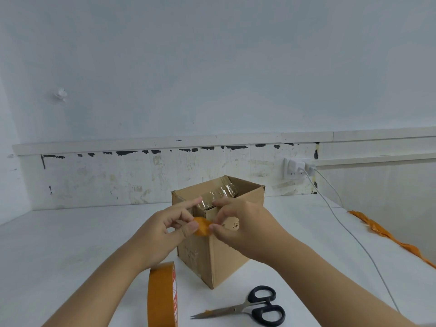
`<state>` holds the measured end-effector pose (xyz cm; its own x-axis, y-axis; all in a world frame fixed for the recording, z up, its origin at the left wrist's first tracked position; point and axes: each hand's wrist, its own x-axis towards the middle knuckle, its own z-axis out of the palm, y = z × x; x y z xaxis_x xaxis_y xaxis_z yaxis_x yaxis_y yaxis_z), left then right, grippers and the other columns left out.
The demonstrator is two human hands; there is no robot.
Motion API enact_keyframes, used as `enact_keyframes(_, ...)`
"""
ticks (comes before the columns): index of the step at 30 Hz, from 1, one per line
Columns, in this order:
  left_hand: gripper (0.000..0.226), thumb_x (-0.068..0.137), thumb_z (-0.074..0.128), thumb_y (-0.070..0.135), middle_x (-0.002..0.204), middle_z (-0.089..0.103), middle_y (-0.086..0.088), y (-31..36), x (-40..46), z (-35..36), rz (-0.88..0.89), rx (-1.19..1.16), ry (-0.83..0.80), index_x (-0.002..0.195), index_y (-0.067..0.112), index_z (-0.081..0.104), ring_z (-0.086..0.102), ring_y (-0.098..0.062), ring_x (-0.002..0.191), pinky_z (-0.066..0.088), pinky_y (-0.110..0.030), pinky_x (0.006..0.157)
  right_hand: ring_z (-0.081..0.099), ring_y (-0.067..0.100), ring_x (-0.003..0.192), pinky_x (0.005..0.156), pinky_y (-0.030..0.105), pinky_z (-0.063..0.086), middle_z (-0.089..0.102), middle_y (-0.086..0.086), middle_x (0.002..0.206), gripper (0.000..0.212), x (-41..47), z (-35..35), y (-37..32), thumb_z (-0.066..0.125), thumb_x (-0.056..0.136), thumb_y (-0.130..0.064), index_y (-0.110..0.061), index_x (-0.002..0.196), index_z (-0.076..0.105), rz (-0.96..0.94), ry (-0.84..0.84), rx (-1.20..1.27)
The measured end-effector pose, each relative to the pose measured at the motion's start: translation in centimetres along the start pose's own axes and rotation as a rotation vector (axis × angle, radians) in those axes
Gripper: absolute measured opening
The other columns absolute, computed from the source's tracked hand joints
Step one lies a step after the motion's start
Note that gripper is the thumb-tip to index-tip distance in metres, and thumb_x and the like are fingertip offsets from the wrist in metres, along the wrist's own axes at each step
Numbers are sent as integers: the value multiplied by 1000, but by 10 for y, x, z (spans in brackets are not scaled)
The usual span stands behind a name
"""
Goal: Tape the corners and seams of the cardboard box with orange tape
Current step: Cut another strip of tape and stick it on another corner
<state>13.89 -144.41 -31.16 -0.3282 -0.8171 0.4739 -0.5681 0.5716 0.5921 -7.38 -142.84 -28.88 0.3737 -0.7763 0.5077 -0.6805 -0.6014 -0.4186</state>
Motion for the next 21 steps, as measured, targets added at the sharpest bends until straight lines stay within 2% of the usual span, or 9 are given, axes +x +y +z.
enact_keyframes(3,18,78,52,53,132,40,46,-1,1,1,5,-14,4,77,39,63,47,19,108,35,-15,89,47,-14,108,83,17,44,64,-18,119,18,0,3,2,67,83,-40,-23,84,72,7,28,42)
enact_keyframes(6,18,80,52,52,134,39,45,-3,1,1,3,-17,1,77,38,63,47,20,107,35,-17,90,52,-15,99,70,11,41,69,-15,107,23,1,4,0,69,80,-46,-24,85,69,15,62,43)
enact_keyframes(9,19,79,50,54,137,37,43,-4,0,2,-8,-21,-10,78,40,62,43,24,108,34,-22,94,57,-15,68,54,7,39,69,-13,104,22,2,4,-2,67,79,-52,-31,84,62,26,59,5)
enact_keyframes(10,19,79,50,54,136,36,44,-5,1,1,-12,-25,-14,79,40,62,41,27,109,33,-23,95,56,-16,64,52,6,38,69,-14,102,20,2,4,-2,67,79,-51,-33,85,61,23,56,6)
enact_keyframes(12,18,80,50,53,134,34,48,-5,1,1,-16,-27,-17,79,39,62,37,30,109,33,-21,93,59,-11,78,61,10,43,68,-16,100,15,2,4,-1,65,83,-47,-32,87,64,19,70,22)
enact_keyframes(15,19,79,51,53,132,33,50,-6,2,2,-13,-33,-7,79,38,62,38,30,109,34,-19,90,61,3,95,77,26,51,69,-14,104,11,3,5,1,61,88,-39,-31,90,68,32,86,27)
enact_keyframes(19,22,78,50,55,134,35,48,-6,3,7,-13,-23,26,79,36,60,40,28,108,34,-25,94,64,10,92,75,35,54,70,-11,105,8,4,8,2,59,89,-35,-34,81,61,61,91,25)
enact_keyframes(21,21,78,51,54,135,35,46,-7,3,9,-9,-23,38,78,34,60,41,26,109,34,-27,97,64,8,93,73,32,54,69,-14,109,12,4,9,3,59,89,-33,-35,77,57,58,95,34)
